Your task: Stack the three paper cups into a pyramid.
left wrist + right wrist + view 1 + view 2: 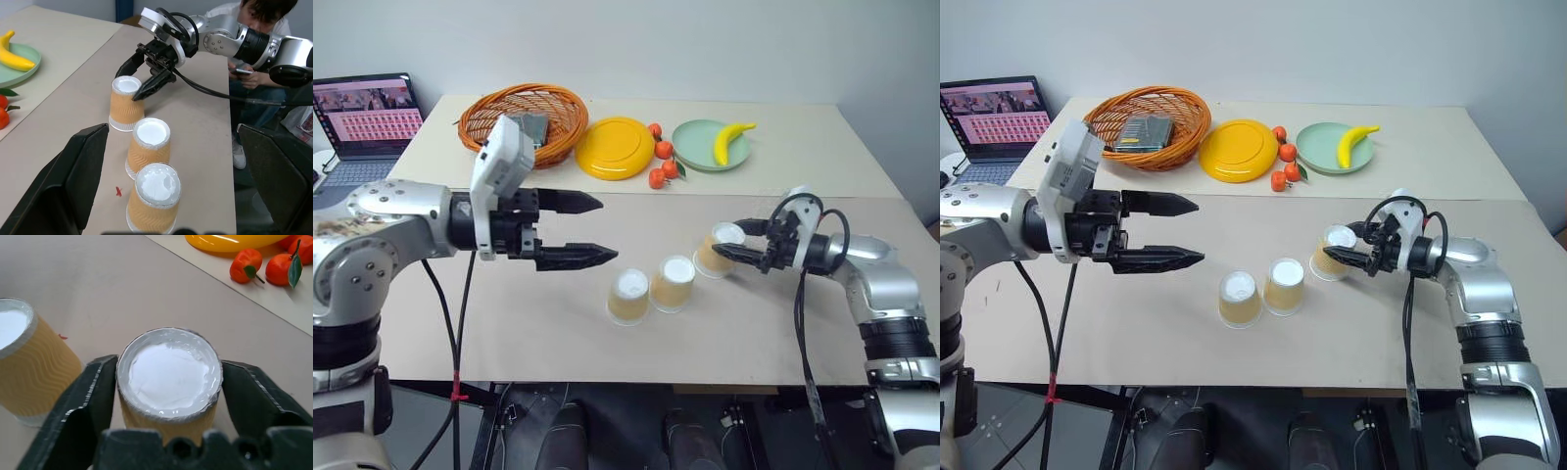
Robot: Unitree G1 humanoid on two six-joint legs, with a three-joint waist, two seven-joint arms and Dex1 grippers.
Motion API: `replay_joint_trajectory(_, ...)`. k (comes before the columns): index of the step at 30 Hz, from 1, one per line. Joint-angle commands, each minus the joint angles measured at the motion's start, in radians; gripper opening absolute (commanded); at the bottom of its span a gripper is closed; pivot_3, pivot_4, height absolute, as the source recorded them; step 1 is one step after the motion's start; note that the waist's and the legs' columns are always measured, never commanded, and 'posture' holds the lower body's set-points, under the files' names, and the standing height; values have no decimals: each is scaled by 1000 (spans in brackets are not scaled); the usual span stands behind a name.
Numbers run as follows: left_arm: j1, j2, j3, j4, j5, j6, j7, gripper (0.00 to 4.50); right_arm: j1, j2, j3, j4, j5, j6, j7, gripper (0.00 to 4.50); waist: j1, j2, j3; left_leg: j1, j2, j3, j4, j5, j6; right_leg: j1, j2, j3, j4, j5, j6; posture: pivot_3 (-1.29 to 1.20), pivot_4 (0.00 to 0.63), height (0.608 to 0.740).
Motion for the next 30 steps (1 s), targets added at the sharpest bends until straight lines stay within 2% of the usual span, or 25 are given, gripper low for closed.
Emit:
replay_joint_trajectory(1,-7,12,17,-25,1,-27,-4,4500,-29,1,-14,9,-13,-43,4,2616,1,0,0,0,0,0,0,0,0,0,0,0,0,0,0,0,150,732)
replay_joint_trajectory(8,2,10,4,-22,11,-42,-13,4500,-39,-45,-54,-39,3,-12,15,2616,-1,0,0,0,0,0,0,0,0,0,0,0,0,0,0,0,150,732)
replay_joint_trajectory(14,9,14,-6,2,24,-60,-53,4500,-72,-178,-95,-222,84,156,72,2616,2,1,1,0,0,0,-1,0,0,-1,0,0,0,0,0,0,150,732)
replay_joint_trajectory(17,24,-5,-42,19,60,-94,-80,4500,-178,-210,-27,-309,78,259,81,2616,-8,1,1,0,0,1,-1,0,0,-1,0,0,0,0,0,0,150,732)
replay_joint_trajectory(23,44,-32,-90,43,119,-158,-110,4500,-347,-196,33,-385,157,469,115,2616,-4,0,1,0,1,1,-1,0,0,-1,0,0,0,-1,-1,0,150,732)
replay_joint_trajectory(30,69,-43,-93,43,146,-181,-119,4500,-410,-161,88,-456,222,603,125,2616,6,0,1,-1,1,1,-3,0,0,-3,0,0,0,-1,-2,0,150,732)
